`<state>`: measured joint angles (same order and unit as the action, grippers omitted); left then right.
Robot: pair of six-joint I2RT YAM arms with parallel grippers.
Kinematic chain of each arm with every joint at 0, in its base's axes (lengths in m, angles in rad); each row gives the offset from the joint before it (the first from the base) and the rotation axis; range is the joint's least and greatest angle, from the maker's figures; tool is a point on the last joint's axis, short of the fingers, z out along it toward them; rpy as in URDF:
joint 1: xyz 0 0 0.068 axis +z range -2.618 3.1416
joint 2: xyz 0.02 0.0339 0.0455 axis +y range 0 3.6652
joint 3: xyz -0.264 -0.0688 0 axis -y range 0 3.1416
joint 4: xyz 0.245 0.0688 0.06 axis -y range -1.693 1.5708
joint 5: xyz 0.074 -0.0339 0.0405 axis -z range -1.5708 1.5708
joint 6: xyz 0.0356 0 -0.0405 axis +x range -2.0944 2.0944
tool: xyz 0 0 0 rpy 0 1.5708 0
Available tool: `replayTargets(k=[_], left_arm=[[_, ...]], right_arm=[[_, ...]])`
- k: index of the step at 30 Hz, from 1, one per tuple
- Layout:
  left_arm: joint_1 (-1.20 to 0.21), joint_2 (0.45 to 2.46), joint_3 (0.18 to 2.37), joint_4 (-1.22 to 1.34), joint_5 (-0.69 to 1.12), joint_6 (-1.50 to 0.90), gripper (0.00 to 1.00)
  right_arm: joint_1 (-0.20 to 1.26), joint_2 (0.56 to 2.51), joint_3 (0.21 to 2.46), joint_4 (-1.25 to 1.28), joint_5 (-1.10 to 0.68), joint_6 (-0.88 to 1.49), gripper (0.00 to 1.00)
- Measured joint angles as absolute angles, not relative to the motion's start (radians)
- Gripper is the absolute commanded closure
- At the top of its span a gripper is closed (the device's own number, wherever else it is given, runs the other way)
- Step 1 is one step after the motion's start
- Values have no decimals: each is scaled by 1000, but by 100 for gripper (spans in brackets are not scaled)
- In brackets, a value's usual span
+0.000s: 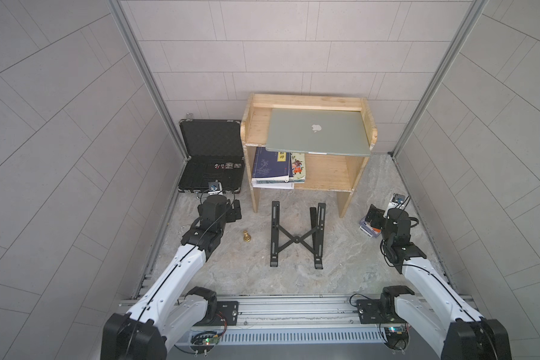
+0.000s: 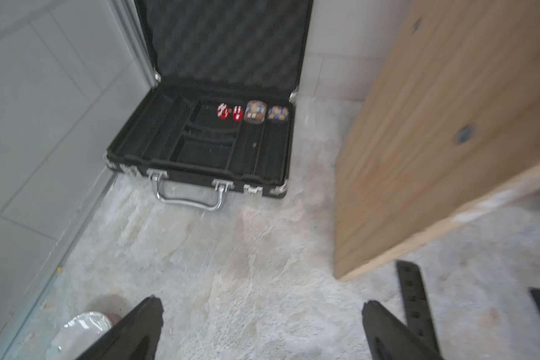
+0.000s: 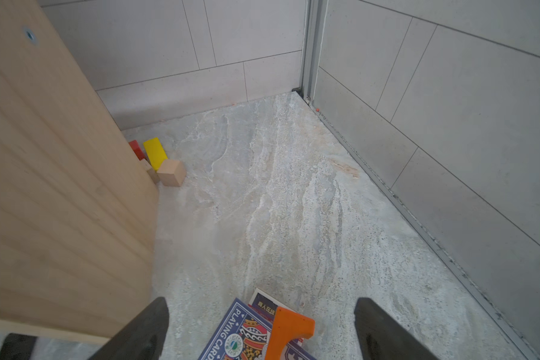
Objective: Close the laptop lid and set it aside
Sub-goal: Reset both arms
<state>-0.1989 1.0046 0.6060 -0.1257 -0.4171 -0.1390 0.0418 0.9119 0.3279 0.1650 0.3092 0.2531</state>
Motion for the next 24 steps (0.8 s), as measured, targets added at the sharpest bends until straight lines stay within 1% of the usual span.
replayTargets(k=[4,7,13,16,17,19,24], left_arm=[[-108,1117,538,18,-373,-139,0],[-73,1202,480,182,-347,-126,0],[-59,1389,426,482,-267,-73,0],[-58,1471,385,681,-224,-49,0],[-58,1504,371,741,-214,-42,0],[-58,1548,365,771,-197,-33,0],[-45,1549,423,748,-165,-28,0]], right_arm=[[42,1045,280,338,315,223,3],[42,1156,282,477,300,188,3],[44,1361,299,726,249,114,4],[47,1455,291,854,229,89,3],[46,1485,287,893,224,84,1],[47,1544,289,952,219,72,0],[41,1554,364,909,215,68,0]])
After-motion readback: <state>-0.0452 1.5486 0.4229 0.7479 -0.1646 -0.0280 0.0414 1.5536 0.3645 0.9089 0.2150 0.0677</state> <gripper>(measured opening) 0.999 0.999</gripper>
